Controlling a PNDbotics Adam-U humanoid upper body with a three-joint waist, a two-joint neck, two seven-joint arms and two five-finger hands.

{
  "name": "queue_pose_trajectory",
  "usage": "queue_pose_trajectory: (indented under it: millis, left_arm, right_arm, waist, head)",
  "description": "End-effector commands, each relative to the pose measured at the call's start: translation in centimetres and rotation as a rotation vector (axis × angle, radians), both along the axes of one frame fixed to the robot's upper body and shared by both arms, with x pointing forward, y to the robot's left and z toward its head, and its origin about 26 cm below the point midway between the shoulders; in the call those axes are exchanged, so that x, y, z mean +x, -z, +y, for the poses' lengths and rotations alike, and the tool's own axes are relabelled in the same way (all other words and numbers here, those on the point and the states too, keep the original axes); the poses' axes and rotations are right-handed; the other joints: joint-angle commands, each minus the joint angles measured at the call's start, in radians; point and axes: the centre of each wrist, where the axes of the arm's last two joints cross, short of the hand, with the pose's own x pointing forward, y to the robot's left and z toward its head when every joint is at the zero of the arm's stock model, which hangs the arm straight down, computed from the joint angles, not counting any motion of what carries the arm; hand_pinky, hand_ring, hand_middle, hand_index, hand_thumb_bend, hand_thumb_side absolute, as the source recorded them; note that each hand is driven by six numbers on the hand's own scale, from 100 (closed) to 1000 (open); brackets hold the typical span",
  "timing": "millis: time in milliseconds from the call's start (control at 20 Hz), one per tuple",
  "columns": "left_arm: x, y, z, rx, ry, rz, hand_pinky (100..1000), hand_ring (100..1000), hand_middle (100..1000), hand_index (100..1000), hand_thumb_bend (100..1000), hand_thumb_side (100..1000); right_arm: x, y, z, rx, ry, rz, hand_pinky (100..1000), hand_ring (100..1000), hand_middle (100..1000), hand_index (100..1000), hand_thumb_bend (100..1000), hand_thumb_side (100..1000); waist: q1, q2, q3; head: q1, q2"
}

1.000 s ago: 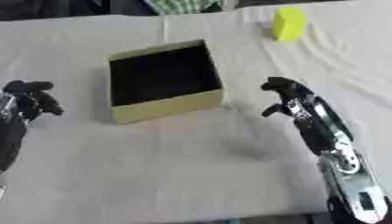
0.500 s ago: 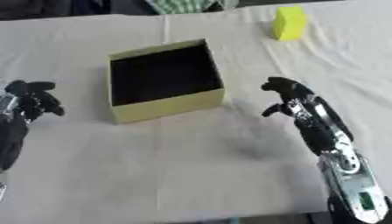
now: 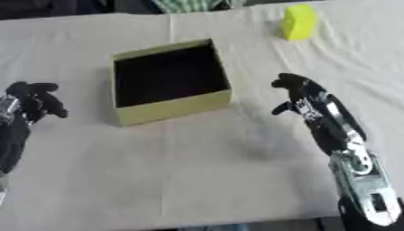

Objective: Pick up objects on the table and place them in the box.

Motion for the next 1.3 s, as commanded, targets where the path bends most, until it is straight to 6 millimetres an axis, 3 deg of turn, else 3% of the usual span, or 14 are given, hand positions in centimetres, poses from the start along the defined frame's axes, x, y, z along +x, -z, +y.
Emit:
queue_pose_trajectory:
  millis: [50, 200, 500, 900, 1100, 1200, 1300]
  left_arm:
    - [-0.3, -1.0, -0.2, 0.007, 0.031, -0.042, 676, 522, 506, 753, 115, 946]
    - [-0.4, -1.3, -0.3, 0.010, 0.058, -0.058, 677, 523, 507, 753, 115, 940]
    - [-0.7, -1.7, -0.7, 0.014, 0.139, -0.097, 677, 524, 507, 753, 109, 915]
    - [-0.7, -2.0, -1.4, 0.016, 0.242, -0.125, 677, 525, 509, 754, 106, 898]
    - [-0.6, -2.3, -1.9, 0.024, 0.307, -0.150, 677, 526, 509, 754, 101, 889]
    - [-0.5, -2.4, -2.1, 0.029, 0.335, -0.159, 677, 526, 509, 755, 100, 886]
    - [-0.5, -2.5, -2.2, 0.034, 0.358, -0.166, 677, 526, 509, 755, 100, 885]
  right_arm:
    - [0.3, -2.7, -1.4, -0.017, 0.015, -0.094, 572, 929, 755, 868, 100, 576]
    - [0.6, -5.6, -2.5, -0.015, 0.030, -0.196, 578, 920, 755, 868, 100, 512]
    - [0.7, -13.5, -4.3, 0.004, 0.050, -0.460, 598, 885, 756, 868, 100, 507]
    - [-1.8, -24.3, -5.3, 0.126, 0.094, -0.819, 640, 826, 753, 863, 100, 529]
    - [-3.0, -28.6, -6.4, 0.201, 0.152, -0.936, 650, 813, 753, 863, 100, 434]
    - [-3.1, -30.2, -7.3, 0.218, 0.194, -0.956, 651, 816, 757, 866, 100, 450]
    - [-2.7, -31.6, -8.4, 0.236, 0.246, -0.954, 647, 822, 758, 870, 100, 526]
  waist:
    - [-0.001, -0.020, 0.002]
    - [-0.002, -0.024, 0.003]
    - [-0.007, -0.039, 0.014]
    - [-0.016, -0.050, 0.053]
    - [-0.023, -0.051, 0.086]
    - [-0.027, -0.052, 0.100]
    - [-0.031, -0.051, 0.112]
  head:
    - [0.000, 0.003]
    - [-0.002, 0.003]
    - [-0.013, -0.003]
    - [-0.065, -0.009]
    - [-0.105, -0.012]
    - [-0.122, -0.014]
    - [-0.138, -0.017]
